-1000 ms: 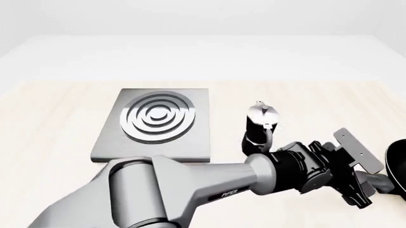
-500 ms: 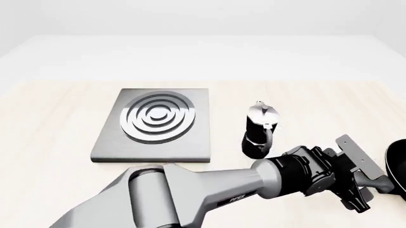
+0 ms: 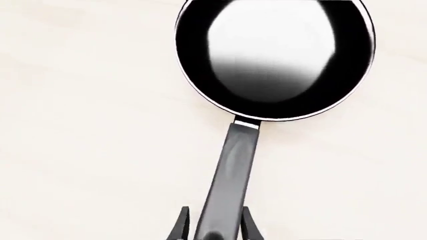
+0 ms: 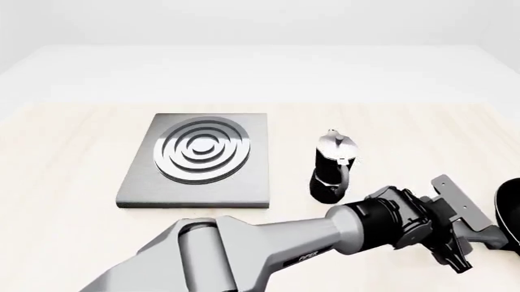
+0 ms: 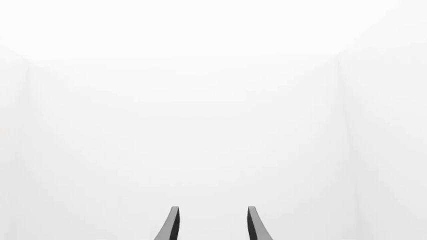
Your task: Put the frying pan on the stove.
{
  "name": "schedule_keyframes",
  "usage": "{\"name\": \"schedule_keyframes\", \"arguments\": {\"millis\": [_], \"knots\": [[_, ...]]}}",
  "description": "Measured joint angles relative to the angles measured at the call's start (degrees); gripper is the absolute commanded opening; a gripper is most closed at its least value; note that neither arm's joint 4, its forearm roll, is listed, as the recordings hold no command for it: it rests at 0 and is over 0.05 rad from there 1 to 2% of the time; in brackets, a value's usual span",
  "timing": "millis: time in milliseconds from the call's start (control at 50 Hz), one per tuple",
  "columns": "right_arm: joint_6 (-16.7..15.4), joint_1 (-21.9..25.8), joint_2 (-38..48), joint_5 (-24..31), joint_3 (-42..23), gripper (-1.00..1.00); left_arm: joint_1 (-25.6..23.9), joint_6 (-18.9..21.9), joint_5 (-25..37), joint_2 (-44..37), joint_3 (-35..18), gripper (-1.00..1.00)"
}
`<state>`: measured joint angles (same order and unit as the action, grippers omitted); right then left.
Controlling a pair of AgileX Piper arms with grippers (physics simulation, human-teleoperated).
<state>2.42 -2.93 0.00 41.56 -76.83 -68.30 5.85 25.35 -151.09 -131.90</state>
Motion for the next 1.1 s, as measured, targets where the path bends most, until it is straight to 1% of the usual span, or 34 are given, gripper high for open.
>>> {"name": "schedule_keyframes", "arguments": {"millis": [300, 460, 540, 940, 1000, 1100], "knots": [[-0.09, 0.23, 0.0, 0.84, -0.96, 1.0, -0.55, 0.25, 0.41, -0.15, -0.28, -1.0], [-0.17, 0.33, 0.0, 0.91, -1.08, 1.0, -0.59, -0.07, -0.65, 0.55, 1.34, -1.0], [-0.18, 0.35, 0.0, 0.81, -1.0, 1.0, -0.65, -0.31, -1.69, 1.26, 2.96, -1.0], [-0.28, 0.29, 0.0, 1.15, -1.26, 1.0, -1.82, -1.37, -9.02, 7.36, 15.1, -1.0], [-0.28, 0.26, 0.0, 1.13, -1.22, 1.0, -1.83, -1.29, -9.39, 8.09, 16.08, -1.0], [-0.29, 0.25, 0.0, 0.79, -0.84, 1.0, -1.47, -0.94, -9.27, 8.41, 15.96, -1.0]]}}
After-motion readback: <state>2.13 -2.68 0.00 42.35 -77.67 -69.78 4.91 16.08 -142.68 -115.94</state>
